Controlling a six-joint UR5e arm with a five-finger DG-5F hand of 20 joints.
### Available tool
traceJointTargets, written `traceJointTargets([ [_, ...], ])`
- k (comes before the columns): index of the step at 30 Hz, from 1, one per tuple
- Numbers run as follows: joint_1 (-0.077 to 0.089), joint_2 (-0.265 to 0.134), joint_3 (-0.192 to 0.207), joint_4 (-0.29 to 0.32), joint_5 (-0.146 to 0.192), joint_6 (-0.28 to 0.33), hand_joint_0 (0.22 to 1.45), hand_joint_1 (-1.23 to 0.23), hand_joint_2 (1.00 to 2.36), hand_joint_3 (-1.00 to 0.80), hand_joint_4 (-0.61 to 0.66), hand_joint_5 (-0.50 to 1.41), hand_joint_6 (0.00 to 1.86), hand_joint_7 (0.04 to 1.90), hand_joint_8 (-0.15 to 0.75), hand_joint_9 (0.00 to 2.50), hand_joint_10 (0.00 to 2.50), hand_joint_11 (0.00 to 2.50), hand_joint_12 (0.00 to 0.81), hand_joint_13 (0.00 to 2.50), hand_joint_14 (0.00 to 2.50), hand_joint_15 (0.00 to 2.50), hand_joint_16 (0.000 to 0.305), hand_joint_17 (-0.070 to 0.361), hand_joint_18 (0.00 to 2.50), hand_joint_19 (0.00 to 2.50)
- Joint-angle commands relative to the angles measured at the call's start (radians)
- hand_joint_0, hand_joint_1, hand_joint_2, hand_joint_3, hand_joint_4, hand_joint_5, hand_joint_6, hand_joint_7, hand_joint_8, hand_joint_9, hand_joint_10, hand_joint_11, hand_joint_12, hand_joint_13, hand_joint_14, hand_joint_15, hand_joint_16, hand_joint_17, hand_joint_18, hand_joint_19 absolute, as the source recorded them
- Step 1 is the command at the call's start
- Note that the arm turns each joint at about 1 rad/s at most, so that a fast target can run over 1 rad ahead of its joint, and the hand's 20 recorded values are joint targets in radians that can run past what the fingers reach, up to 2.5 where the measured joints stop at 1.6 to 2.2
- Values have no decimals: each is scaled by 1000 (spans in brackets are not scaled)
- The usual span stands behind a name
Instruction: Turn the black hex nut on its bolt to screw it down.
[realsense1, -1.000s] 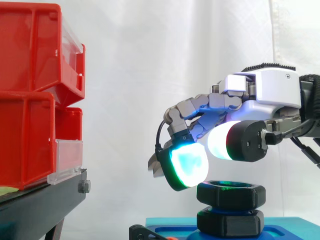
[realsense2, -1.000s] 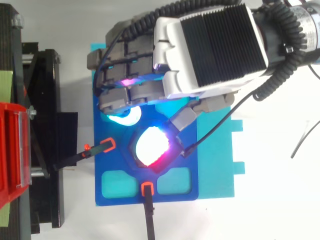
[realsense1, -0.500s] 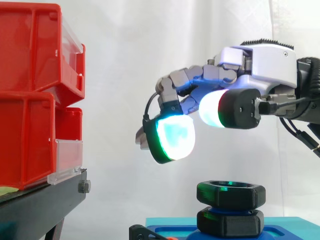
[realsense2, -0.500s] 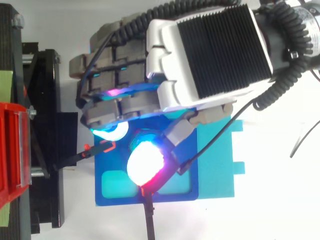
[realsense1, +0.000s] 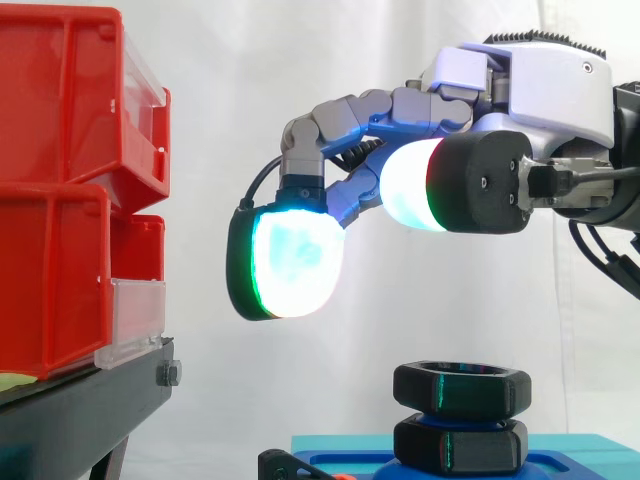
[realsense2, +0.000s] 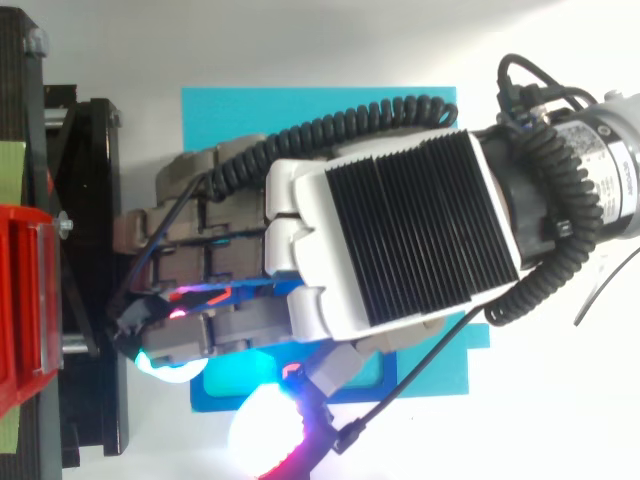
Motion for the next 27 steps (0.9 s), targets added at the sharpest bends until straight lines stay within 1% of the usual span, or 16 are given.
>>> traceJointTargets([
  [1,11,-1,-1,-9,14,0,536,-330,1000,-500,210,-40,504,1008,277,799,7,199,335,633,8,180,47,105,515,585],
  [3,12,-13,-4,-12,14,0,536,-330,1000,-500,206,-41,504,1005,274,798,7,195,332,633,7,180,46,104,507,576],
  [8,9,-22,-7,-15,10,0,537,-329,1000,-500,205,-42,504,1004,275,797,7,195,332,632,8,176,47,105,519,577],
  [11,6,-22,-7,-18,8,0,537,-328,1000,-500,158,-22,505,1131,274,796,7,202,331,628,7,174,46,104,513,585],
  [12,8,-22,-7,-21,8,0,537,-328,1000,-500,131,-14,505,1203,276,796,7,203,332,627,8,178,46,104,513,578],
  [15,5,-22,-7,-42,8,-2,537,-329,1000,-500,102,-2,506,1276,275,806,8,210,331,628,8,178,46,104,509,579],
  [18,0,-22,-8,-64,7,-3,537,-330,1000,-500,94,4,506,1324,277,806,8,205,332,630,8,178,46,104,507,585],
  [20,-6,-22,-7,-78,2,-3,537,-330,1000,-500,91,8,505,1344,278,808,8,210,333,631,9,178,46,104,510,570],
  [23,-12,-22,-7,-73,-12,-3,537,-331,1000,-500,89,15,505,1387,280,818,10,212,333,633,8,180,46,103,513,578],
  [27,-15,-22,-7,-69,-19,-3,537,-331,1000,-500,96,20,505,1433,279,835,8,217,332,634,8,180,46,103,512,570],
])
